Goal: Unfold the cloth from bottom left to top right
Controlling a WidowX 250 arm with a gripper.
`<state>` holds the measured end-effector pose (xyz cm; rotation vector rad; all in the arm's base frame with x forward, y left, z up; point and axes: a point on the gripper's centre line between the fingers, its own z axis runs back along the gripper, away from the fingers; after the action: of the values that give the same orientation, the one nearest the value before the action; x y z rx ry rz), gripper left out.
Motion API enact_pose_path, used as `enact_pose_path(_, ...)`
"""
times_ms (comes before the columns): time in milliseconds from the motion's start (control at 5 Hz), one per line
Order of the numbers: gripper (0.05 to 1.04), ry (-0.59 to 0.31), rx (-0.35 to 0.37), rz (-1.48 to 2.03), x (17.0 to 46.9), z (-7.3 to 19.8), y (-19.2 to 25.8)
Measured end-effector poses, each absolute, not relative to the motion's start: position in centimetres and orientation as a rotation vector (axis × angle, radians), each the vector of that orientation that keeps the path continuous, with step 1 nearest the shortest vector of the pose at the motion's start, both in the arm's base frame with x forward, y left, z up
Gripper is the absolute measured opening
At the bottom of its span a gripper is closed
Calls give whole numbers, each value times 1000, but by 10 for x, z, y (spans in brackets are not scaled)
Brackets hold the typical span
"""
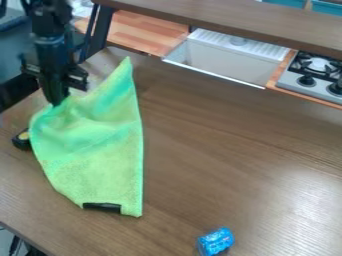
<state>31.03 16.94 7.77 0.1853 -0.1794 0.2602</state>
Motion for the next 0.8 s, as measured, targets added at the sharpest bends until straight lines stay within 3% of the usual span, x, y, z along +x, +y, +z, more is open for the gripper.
enact_pose_path(400,49,-184,136,249,330,82,118)
enact_pose_path(800,49,-210,110,253,372,82,43)
